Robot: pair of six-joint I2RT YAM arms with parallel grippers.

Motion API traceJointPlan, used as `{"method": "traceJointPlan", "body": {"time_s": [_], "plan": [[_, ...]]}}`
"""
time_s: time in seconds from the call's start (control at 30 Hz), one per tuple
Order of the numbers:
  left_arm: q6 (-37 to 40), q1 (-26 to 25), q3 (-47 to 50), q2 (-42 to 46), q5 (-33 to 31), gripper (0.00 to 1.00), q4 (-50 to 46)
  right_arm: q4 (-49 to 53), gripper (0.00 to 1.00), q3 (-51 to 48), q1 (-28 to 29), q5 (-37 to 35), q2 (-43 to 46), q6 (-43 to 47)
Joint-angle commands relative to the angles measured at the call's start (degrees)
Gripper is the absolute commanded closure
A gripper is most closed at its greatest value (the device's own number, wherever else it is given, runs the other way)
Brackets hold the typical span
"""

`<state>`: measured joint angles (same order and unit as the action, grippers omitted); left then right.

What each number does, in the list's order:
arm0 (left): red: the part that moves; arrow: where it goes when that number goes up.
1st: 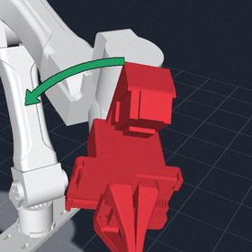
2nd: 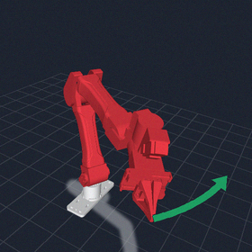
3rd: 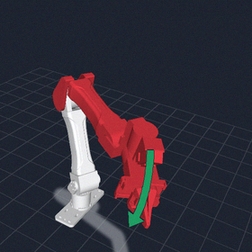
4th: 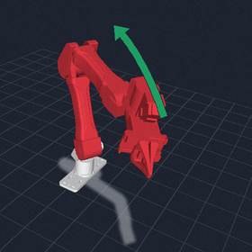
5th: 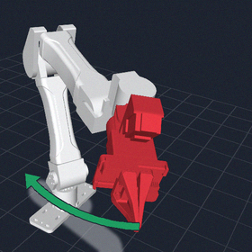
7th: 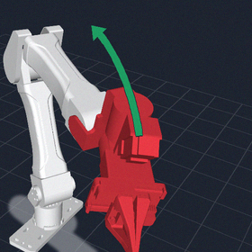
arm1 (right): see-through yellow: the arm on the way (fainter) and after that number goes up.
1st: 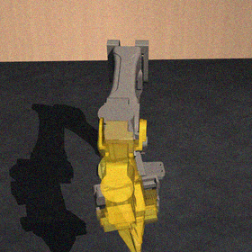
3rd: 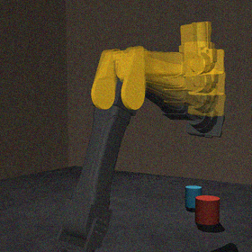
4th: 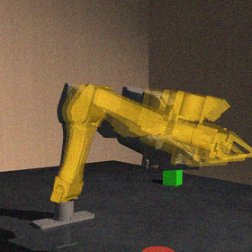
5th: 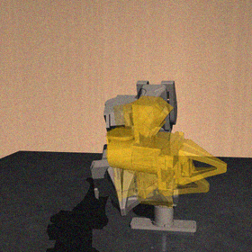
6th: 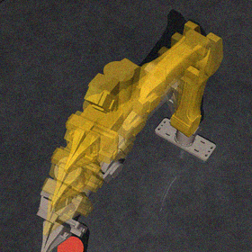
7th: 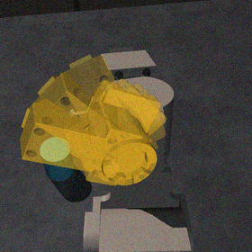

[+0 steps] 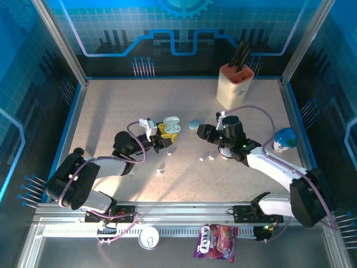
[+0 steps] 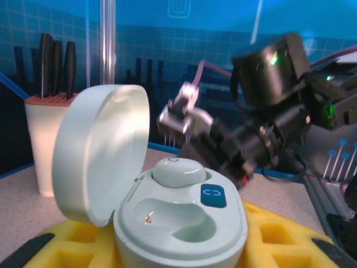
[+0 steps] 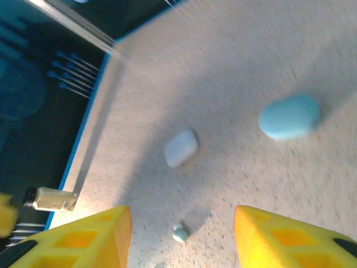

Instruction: Insert the wireless bluetooth earbuds into the charging case

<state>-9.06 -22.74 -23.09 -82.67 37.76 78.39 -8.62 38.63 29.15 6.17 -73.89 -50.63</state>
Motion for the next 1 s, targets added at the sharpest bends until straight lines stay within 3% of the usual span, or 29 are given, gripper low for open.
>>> {"method": "traceJointPlan", "body": {"time_s": [0.0, 0.37, 0.7, 0.97], "plan": [[1.89, 0.94, 0.44, 1.46, -1.46, 0.78, 1.94, -0.67, 0.48, -0.64, 3.32, -1.40, -4.34, -10.78], [2.38, 1.18, 0.52, 2.33, -1.28, 0.78, 1.97, -8.46, 0.50, 4.95, 14.58, -0.36, -22.37, -23.80], [2.59, 1.46, 0.86, 2.85, -1.03, 0.78, 1.95, -12.84, 0.57, 9.62, 15.94, 4.77, -30.46, -27.98], [2.68, 1.66, 0.99, 2.78, -1.02, 0.78, 1.94, -12.65, 0.57, 10.65, 16.23, 6.18, -32.56, -29.53]]}}
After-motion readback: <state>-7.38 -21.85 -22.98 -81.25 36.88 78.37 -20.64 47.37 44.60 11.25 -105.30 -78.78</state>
